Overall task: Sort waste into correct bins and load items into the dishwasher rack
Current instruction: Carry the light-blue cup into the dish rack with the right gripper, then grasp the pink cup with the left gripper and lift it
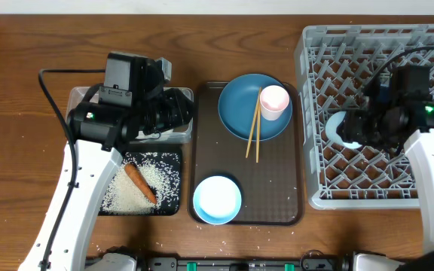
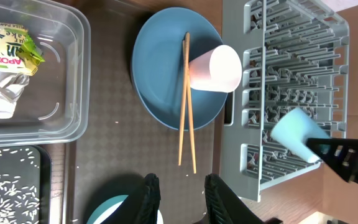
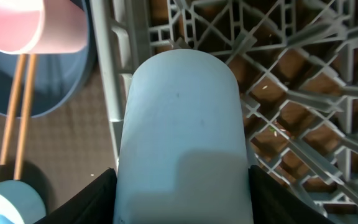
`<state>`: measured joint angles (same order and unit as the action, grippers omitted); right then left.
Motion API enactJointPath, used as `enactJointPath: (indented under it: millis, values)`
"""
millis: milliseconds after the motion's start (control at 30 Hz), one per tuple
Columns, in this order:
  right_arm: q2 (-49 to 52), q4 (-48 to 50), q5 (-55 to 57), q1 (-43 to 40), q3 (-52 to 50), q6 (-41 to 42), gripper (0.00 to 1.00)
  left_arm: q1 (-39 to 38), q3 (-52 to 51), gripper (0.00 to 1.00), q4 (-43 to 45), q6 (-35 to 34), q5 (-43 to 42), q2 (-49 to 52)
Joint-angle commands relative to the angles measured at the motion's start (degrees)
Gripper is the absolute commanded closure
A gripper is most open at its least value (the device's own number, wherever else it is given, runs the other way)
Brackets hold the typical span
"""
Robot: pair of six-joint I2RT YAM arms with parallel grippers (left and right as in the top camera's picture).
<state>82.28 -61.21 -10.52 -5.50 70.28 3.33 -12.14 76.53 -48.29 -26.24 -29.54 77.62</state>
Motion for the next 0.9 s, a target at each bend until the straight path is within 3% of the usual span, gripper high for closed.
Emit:
enactJointPath:
  millis: [0, 100, 200, 233, 433, 567, 867]
  values:
    - [0.6, 1.1, -0.5, 0.3, -1.6, -1.2, 0.51, 0.2, 0.6, 0.73, -0.3, 2.7, 0.9, 0.2]
    - [1.2, 1.3, -0.4, 0.3, -1.8, -0.8, 0.46, 0.2, 0.6, 0.73, -0.5, 3.5, 0.9, 0.2]
    - [1.3, 1.4, -0.4, 0.3, -1.8, -0.8, 0.03, 0.2, 0.6, 0.71, -0.5, 3.5, 0.9, 0.2]
    - [1.2, 1.4, -0.4, 0.3, -1.8, -0.9, 0.01, 0.2, 0.6, 0.70, -0.5, 3.5, 0.9, 0.2]
    - [1.2, -0.6, -0.4, 0.1, 0.1, -1.9, 0.01, 0.1, 0.6, 0.69, -1.4, 4.1, 0.8, 0.2]
    - [1.1, -7.0, -0.5, -0.2, 6.6, -3.4, 0.01, -1.8, 0.6, 0.69, -0.1, 4.6, 0.9, 0.2]
    - [0.6, -20.3, -4.9, -0.2, 18.6, -3.2, 0.01, -12.9, 0.6, 0.66, 13.2, -2.6, 7.4, 4.1]
